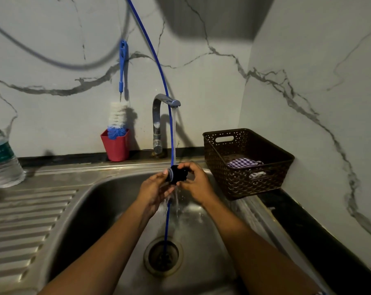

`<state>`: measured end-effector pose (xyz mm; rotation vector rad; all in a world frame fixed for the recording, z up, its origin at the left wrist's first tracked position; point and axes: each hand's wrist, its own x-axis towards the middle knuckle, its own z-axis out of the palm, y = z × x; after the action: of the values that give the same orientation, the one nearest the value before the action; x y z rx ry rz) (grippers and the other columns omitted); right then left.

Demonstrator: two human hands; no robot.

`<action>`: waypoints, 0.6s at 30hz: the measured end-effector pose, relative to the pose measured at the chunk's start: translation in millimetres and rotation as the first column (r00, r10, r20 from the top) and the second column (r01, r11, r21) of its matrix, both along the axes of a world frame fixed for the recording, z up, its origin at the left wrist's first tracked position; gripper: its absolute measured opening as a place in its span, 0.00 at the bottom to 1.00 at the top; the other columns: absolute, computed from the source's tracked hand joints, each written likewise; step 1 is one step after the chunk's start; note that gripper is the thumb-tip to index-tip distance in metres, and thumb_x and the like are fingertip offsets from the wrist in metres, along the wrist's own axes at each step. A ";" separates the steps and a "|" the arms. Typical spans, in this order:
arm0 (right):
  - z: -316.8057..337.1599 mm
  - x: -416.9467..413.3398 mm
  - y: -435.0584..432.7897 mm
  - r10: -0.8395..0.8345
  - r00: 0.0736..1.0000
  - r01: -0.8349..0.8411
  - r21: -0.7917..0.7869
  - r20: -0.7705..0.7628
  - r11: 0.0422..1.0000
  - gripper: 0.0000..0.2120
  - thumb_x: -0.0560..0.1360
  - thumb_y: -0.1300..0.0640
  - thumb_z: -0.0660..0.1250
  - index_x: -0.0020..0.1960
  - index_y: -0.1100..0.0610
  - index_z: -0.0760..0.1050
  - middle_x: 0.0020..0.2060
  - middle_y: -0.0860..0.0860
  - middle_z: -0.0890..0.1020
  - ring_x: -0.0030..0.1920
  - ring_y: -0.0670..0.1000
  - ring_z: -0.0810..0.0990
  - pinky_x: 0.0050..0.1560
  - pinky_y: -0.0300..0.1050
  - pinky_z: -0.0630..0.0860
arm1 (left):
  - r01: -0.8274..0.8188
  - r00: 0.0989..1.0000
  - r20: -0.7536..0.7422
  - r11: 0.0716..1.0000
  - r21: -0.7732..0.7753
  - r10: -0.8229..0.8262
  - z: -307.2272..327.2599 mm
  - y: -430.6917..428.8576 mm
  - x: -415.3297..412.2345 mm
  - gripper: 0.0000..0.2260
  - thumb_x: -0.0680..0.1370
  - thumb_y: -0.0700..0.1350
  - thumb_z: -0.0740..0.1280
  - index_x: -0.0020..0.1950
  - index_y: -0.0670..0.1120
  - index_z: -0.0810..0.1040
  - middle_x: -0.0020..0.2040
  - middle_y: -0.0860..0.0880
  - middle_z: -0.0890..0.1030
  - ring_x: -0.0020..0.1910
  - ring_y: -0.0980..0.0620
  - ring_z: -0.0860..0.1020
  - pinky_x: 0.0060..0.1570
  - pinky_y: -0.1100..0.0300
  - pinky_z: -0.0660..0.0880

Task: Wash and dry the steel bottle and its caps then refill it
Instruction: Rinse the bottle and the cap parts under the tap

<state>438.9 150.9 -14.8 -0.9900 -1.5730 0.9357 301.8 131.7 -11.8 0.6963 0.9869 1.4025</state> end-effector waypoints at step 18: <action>-0.1 1.5 5.3 -0.096 0.900 -0.066 -0.351 -0.424 0.934 0.15 0.76 0.70 0.62 0.60 0.59 0.71 0.57 0.58 0.78 0.55 0.53 0.78 0.49 0.39 0.78 | -0.012 0.937 -0.335 0.967 0.253 0.099 -7.0 -0.7 2.3 0.19 0.76 0.29 0.64 0.65 0.41 0.75 0.58 0.46 0.80 0.52 0.54 0.79 0.45 0.66 0.79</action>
<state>440.4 156.3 -14.9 -0.9519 -1.0329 1.3621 304.1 131.0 -18.7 1.1389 1.1195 1.4993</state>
